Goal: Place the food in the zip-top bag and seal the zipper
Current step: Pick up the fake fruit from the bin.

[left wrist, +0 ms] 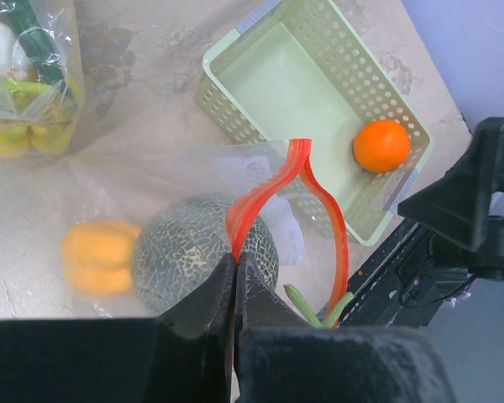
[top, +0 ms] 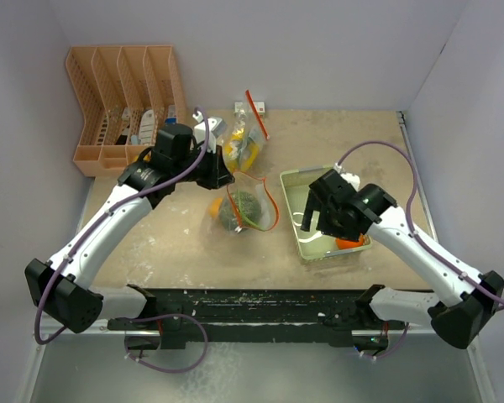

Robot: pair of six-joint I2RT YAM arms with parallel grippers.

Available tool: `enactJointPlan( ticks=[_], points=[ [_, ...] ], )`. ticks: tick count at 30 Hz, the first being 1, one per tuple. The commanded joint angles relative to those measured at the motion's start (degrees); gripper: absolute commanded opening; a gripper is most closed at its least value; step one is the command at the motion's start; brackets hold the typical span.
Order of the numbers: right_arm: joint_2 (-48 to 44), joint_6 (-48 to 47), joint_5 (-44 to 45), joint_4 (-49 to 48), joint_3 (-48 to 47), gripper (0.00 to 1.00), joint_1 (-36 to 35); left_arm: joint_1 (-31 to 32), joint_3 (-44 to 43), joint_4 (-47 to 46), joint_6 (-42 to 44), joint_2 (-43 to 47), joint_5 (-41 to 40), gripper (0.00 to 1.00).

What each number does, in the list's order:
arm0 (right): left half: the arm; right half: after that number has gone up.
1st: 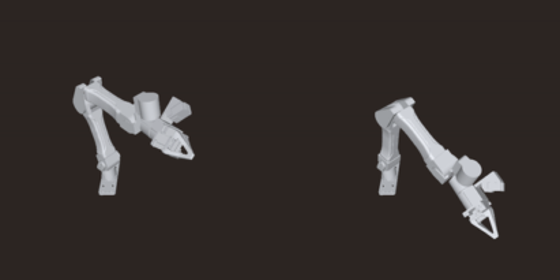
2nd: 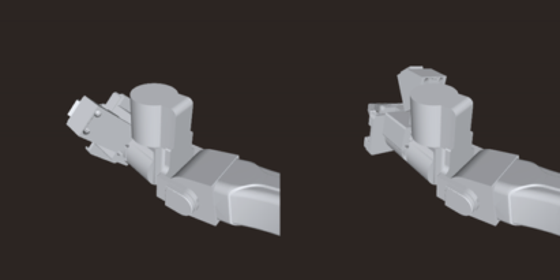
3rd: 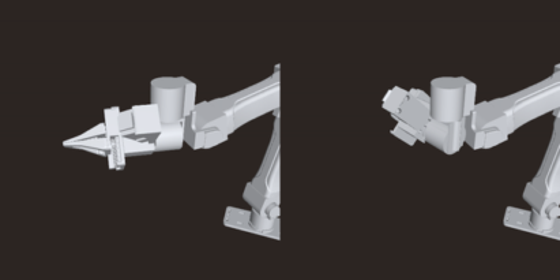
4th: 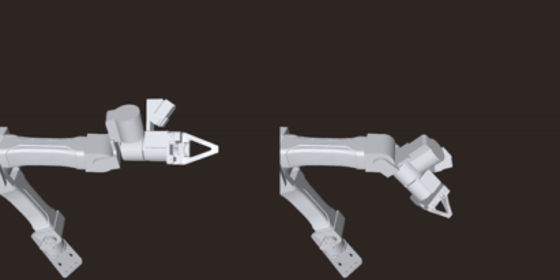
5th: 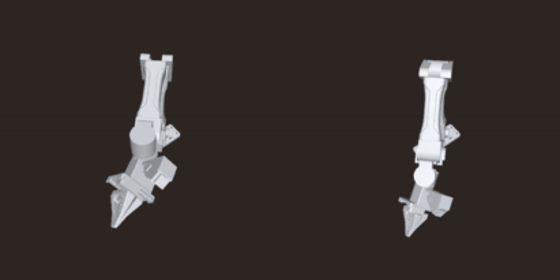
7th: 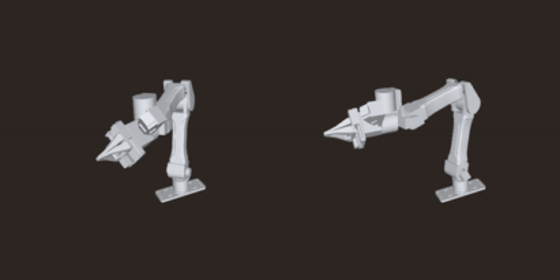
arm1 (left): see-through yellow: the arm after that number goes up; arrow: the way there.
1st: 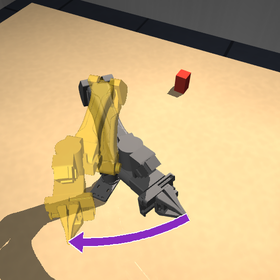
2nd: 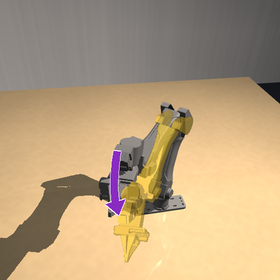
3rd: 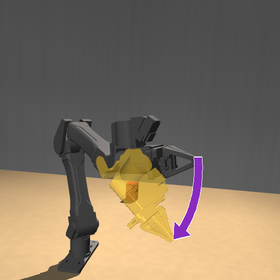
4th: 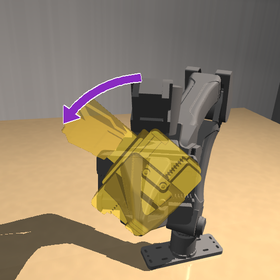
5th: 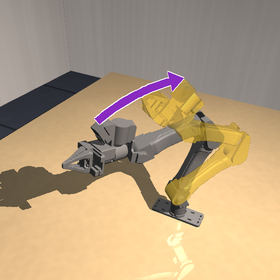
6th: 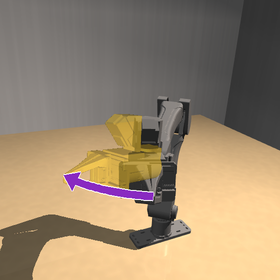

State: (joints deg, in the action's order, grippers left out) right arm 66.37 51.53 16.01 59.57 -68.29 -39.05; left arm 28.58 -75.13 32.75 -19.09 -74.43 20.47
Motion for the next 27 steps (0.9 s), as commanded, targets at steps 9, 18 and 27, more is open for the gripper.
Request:
enactJointPlan(
  ticks=[9, 18, 27],
  points=[
    [3.8, 1.8, 13.1, 1.1, 9.6, 0.99, 10.1, 0.1, 1.8, -4.9, -1.3, 3.8, 2.4, 0.00],
    [11.1, 0.5, 13.1, -7.3, 13.5, 1.00, 12.6, 0.1, 2.1, -3.7, -1.5, 5.3, 2.1, 0.00],
    [19.8, -1.2, 14.8, -13.7, 12.4, 1.00, 14.5, 0.1, 2.3, -3.3, -1.2, 5.5, 2.0, 0.00]
  ],
)
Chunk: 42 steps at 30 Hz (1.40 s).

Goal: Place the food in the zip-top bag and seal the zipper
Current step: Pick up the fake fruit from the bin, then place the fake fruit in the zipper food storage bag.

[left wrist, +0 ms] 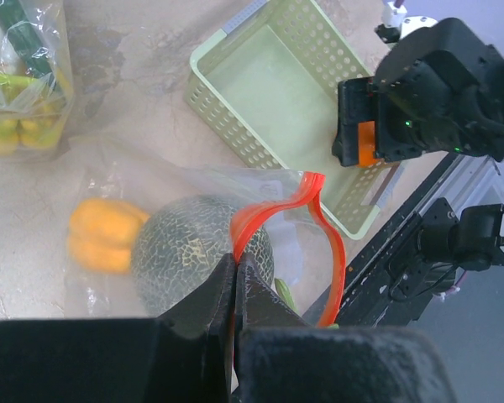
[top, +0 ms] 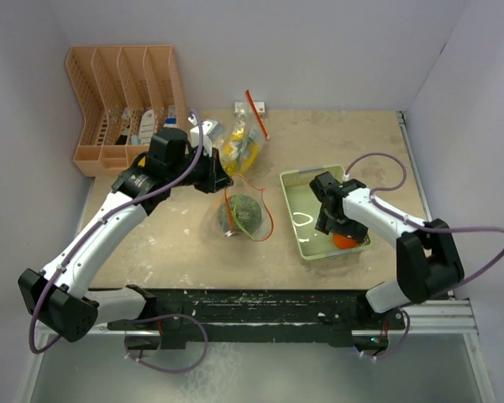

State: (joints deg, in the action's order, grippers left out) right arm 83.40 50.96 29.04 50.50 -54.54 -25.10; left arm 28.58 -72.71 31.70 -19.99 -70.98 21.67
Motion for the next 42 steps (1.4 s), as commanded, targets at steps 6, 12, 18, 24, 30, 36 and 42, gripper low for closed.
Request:
enactJointPlan(
  ticks=[6, 12, 18, 24, 30, 36, 42],
  points=[
    [6.1, -1.0, 1.6, -6.6, -1.6, 0.94, 0.8, 0.1, -0.1, -2.2, -0.4, 2.0, 0.7, 0.00],
    [5.8, -3.6, 0.4, -8.3, -2.6, 0.52, 0.8, 0.1, -0.3, -1.6, -0.3, 1.7, 0.3, 0.00],
    [-1.3, -6.4, -2.6, -7.2, -7.4, 0.05, 0.8, 0.1, -0.4, -1.6, -0.2, 1.3, -0.1, 0.00],
    [-12.5, -12.8, -10.6, -10.3, -14.0, 0.00, 0.7, 0.1, -0.4, -1.6, 0.2, 0.5, -0.2, 0.00],
    [-17.4, -9.4, -28.3, -20.9, -17.8, 0.00, -3.3, 0.1, -1.6, -1.9, 0.2, -1.0, -0.1, 0.00],
    [-14.8, -7.3, -31.4, -28.3, -21.3, 0.00, -17.6, 0.1, -3.6, -1.8, 0.1, -2.8, 0.3, 0.00],
    [-12.9, -4.7, -32.4, -33.4, -18.4, 0.00, -22.8, 0.1, -5.9, -1.2, 0.0, -3.7, 0.5, 0.00]
  ],
)
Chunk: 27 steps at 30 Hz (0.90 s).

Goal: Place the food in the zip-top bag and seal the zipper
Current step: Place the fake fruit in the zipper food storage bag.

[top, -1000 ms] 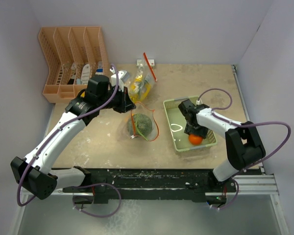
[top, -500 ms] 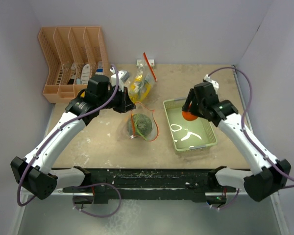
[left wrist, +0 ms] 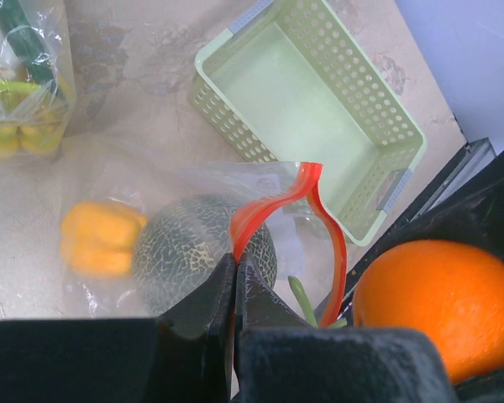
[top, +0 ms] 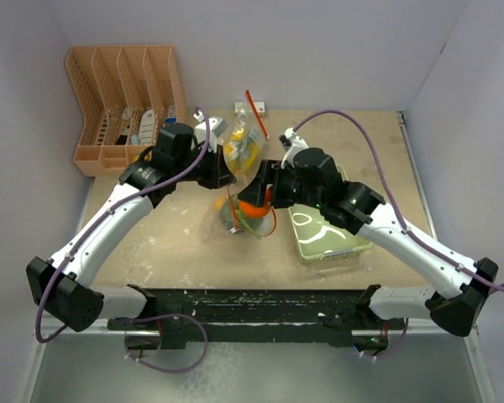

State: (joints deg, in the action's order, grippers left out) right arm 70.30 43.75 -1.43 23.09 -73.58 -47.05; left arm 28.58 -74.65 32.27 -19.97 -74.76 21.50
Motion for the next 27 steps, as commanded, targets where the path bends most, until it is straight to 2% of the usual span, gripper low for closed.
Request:
enactJointPlan(
  ticks=[1, 4, 9, 15, 16, 18, 20, 26, 27],
  points=[
    [0.6, 2.7, -1.6, -6.0, 0.8, 0.00, -0.8, 0.1, -4.3, -1.6, -0.1, 0.0, 0.7, 0.00],
    [2.3, 2.6, 0.1, -4.8, 0.3, 0.00, -0.9, 0.1, -5.3, -1.1, -0.3, -0.1, 0.9, 0.00],
    [5.7, 3.1, 9.1, -2.8, -1.0, 0.00, -0.9, 0.1, -6.2, -1.3, -2.0, 0.4, 2.7, 0.00],
    [14.0, 2.1, 19.0, -0.9, -9.0, 0.00, -0.9, 0.2, -5.8, -2.8, -6.0, 1.9, 6.0, 0.00],
    [14.9, 2.3, 19.8, -0.5, -10.3, 0.04, -0.9, 0.2, -5.3, -3.2, -6.6, 2.2, 6.4, 0.00],
    [16.3, 3.5, 21.3, 0.7, -12.3, 0.16, -1.0, 0.1, -4.0, -4.3, -7.6, 2.9, 7.0, 0.00],
    [16.9, 3.9, 23.1, 2.0, -13.7, 0.34, -1.6, 0.2, -2.7, -4.9, -8.4, 3.5, 7.4, 0.00],
    [15.1, 1.5, 23.2, 4.0, -15.0, 0.97, -2.7, 0.2, -0.9, -5.5, -8.8, 4.7, 6.6, 0.00],
    [14.4, 1.2, 22.6, 4.7, -15.1, 1.00, -2.9, 0.2, -1.1, -5.5, -8.7, 4.6, 6.5, 0.00]
  ],
)
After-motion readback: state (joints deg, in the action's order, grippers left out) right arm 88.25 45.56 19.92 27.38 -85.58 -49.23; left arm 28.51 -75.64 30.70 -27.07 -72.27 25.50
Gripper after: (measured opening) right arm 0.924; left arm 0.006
